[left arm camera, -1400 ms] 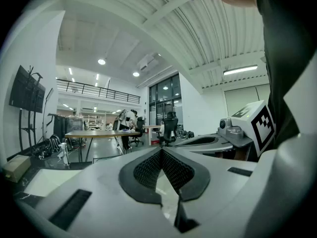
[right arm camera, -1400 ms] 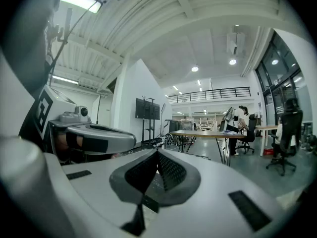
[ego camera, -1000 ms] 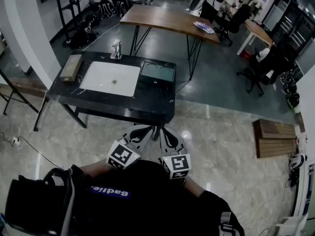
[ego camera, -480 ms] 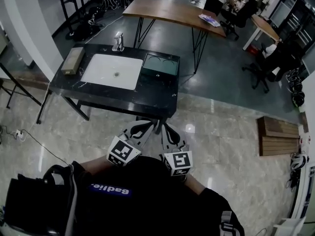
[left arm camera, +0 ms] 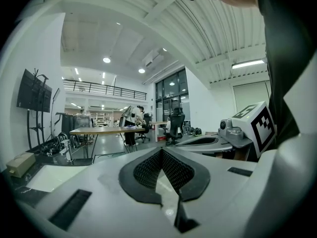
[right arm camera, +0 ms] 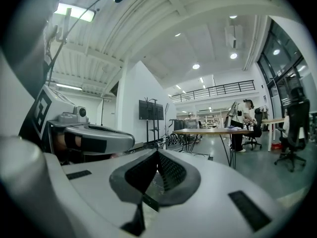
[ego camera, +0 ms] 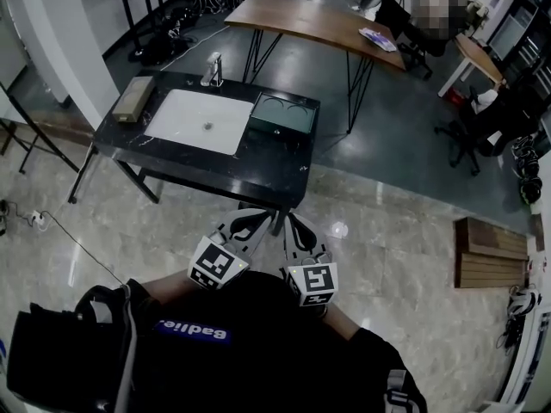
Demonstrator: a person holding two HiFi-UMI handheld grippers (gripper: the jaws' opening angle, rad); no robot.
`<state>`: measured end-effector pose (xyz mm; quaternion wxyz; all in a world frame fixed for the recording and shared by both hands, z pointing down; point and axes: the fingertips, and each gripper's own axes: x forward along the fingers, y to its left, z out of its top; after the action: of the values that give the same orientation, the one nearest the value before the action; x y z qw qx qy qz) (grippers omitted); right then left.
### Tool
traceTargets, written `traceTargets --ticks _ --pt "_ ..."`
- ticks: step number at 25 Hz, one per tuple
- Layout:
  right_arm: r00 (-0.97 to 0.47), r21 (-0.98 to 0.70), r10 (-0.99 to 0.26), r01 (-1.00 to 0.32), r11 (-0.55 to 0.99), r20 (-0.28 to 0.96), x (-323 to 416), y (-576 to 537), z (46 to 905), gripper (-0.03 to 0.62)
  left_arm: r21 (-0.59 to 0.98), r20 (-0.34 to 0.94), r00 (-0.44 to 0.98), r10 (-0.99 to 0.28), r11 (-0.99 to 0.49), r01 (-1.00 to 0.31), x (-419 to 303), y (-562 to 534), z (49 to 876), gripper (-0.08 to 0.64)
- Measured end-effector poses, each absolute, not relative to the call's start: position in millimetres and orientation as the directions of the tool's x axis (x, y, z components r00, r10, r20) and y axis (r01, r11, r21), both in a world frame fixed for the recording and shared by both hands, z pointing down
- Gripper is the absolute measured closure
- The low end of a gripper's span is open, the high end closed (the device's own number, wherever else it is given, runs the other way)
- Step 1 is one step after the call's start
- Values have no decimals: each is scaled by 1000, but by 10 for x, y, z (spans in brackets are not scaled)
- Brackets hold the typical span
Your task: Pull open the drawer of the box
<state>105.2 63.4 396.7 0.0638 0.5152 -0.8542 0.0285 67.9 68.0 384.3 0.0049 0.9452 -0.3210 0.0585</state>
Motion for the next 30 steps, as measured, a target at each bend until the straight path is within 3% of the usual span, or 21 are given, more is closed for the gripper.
traceTargets --ticks 15,30 --pt "-513 -2 -847 -856 518 142 1593 658 4081 593 -30 132 740 -660 -749 -662 1184 713 3941 558" --pt "-525 1 -827 -844 536 200 1462 301 4230 592 32 151 729 -667 -734 -678 1022 320 4103 558"
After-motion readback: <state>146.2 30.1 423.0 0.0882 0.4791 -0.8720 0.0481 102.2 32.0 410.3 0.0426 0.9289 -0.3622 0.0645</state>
